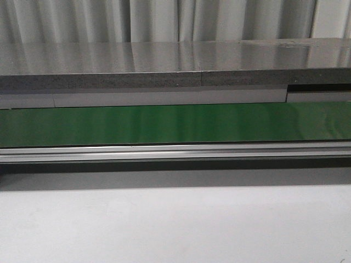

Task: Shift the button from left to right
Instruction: 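Lift the push-button with the left gripper and carry it over the belt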

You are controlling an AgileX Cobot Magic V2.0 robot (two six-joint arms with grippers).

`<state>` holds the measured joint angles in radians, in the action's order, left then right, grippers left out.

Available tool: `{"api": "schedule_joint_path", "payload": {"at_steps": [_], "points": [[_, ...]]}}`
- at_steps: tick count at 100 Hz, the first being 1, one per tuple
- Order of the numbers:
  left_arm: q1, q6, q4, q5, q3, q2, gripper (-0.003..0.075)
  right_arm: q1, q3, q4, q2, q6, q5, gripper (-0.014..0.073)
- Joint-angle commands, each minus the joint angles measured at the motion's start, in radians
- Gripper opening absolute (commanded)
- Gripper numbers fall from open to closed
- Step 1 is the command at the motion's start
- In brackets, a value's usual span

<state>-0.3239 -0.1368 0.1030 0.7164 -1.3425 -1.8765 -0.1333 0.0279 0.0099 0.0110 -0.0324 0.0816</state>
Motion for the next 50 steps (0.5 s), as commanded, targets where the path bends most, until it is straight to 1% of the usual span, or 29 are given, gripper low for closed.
{"api": "schedule_joint_path", "payload": {"at_steps": [1, 19, 35, 50], "points": [[0.013, 0.026, -0.004, -0.01, -0.03, 0.105, -0.002, 0.001, -0.016, -0.01, 0.021, 0.0, -0.087, -0.0068], [0.067, 0.128, -0.058, 0.027, -0.03, 0.164, -0.002, 0.001, -0.016, -0.01, 0.021, 0.0, -0.087, -0.0068], [0.14, 0.137, -0.058, 0.058, -0.03, 0.173, -0.002, 0.001, -0.016, -0.01, 0.021, 0.0, -0.087, -0.0068], [0.187, 0.137, -0.058, 0.068, -0.027, 0.169, -0.002, 0.001, -0.016, -0.01, 0.021, 0.0, -0.087, -0.0068]]}}
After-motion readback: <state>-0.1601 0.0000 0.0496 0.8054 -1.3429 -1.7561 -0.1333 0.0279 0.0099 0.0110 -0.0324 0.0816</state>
